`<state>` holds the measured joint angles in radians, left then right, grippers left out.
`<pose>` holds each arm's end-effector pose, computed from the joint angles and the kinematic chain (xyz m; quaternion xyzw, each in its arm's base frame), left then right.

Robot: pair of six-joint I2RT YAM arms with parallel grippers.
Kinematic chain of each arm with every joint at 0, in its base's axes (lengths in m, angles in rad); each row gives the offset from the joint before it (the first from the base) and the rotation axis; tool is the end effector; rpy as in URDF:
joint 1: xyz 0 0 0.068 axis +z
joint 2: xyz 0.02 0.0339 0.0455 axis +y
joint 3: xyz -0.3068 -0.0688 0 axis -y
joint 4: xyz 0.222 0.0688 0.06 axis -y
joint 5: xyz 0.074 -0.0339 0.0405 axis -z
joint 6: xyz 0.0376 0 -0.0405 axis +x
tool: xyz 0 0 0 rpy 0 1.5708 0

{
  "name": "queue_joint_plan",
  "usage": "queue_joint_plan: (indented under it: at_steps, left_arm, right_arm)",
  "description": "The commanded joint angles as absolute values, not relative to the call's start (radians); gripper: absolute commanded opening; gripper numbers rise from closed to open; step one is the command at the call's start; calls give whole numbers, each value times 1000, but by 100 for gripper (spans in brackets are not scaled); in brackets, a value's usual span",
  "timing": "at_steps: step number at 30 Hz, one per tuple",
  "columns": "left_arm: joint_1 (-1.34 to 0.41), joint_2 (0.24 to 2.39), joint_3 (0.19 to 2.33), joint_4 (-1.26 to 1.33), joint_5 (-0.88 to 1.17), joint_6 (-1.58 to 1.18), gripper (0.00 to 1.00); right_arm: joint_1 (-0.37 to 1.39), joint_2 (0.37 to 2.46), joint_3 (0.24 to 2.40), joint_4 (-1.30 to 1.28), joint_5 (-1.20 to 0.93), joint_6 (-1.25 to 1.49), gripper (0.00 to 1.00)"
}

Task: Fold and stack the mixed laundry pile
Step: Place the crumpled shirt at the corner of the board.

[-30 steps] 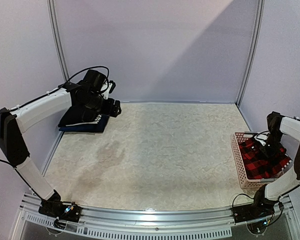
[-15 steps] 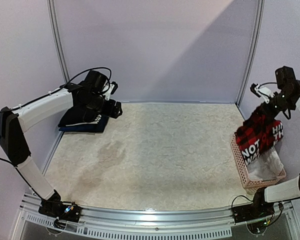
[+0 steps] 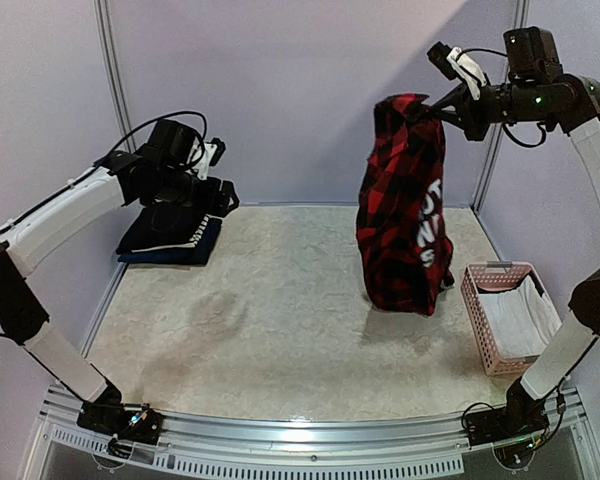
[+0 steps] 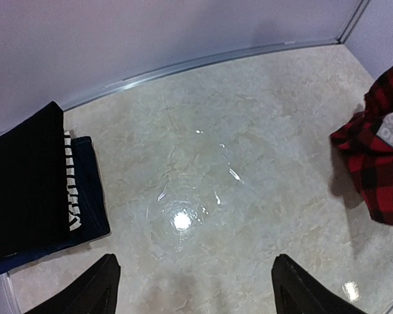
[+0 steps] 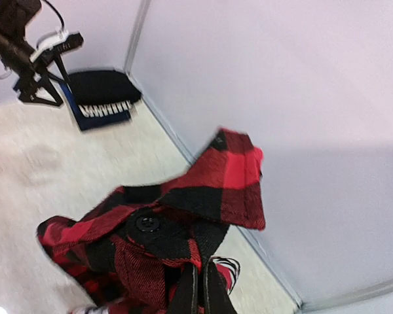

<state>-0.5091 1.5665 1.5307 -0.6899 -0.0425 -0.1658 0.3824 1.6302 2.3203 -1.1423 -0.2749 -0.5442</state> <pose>0.2856 -0.1576 0.3983 0.1472 0.8999 -0.1175 0.3933 0.2470 0.1103 0.5592 -0.4403 0.7186 0.0733 0.5333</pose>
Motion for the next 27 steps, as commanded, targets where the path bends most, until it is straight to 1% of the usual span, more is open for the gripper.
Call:
queue_joint_plan:
  at_steps: [1,4,6,8,11,12,13,14,17,19,21,24,27]
  left_arm:
    - [-520,1435,1504,-737,-82,-198,81]
    - [-520,1396,1483,-763,-120,-189,81]
    - [-520,1387,1474,-779,-127,-186,81]
    - [-521,1387,1464,-786,-108,-185,81]
    - [-533,1396,1438,-777,-83,-183,80]
    - [-542,1401,1428,-770,-79,-177,80]
    - [-555,1408,1418,-761,-76,-171,80]
    - [-565,1417,1410,-754,-72,-166,80]
    - [-605,1457,1392,-734,-55,-160,80]
    - [-636,1491,1385,-721,-41,-162,80]
    - [-669,1539,1376,-700,-29,-174,80]
    - [-715,1600,1365,-647,-8,-199,80]
    - [-759,1669,1366,-587,46,-215,80]
  right_arm:
    - [386,1668,2363,-1029,-468,-454,0]
    - [359,1647,2242,-893,-490,-414,0]
    - [305,1623,2146,-790,-512,-345,0]
    - [233,1634,2102,-738,-522,-289,0]
    - [83,1688,2051,-721,-572,-197,0]
    - [43,1706,2033,-728,-560,-181,0]
    - [14,1728,2021,-745,-496,-171,2]
    - [-30,1741,2013,-774,-434,-182,8]
    - [-55,1781,1998,-876,-287,-248,31]
    - [-55,1770,1946,-901,-266,-285,41]
    - [-50,1714,1873,-899,-302,-313,47]
    - [-9,1635,1756,-877,-312,-366,51]
    - [84,1570,1610,-895,-381,-518,53]
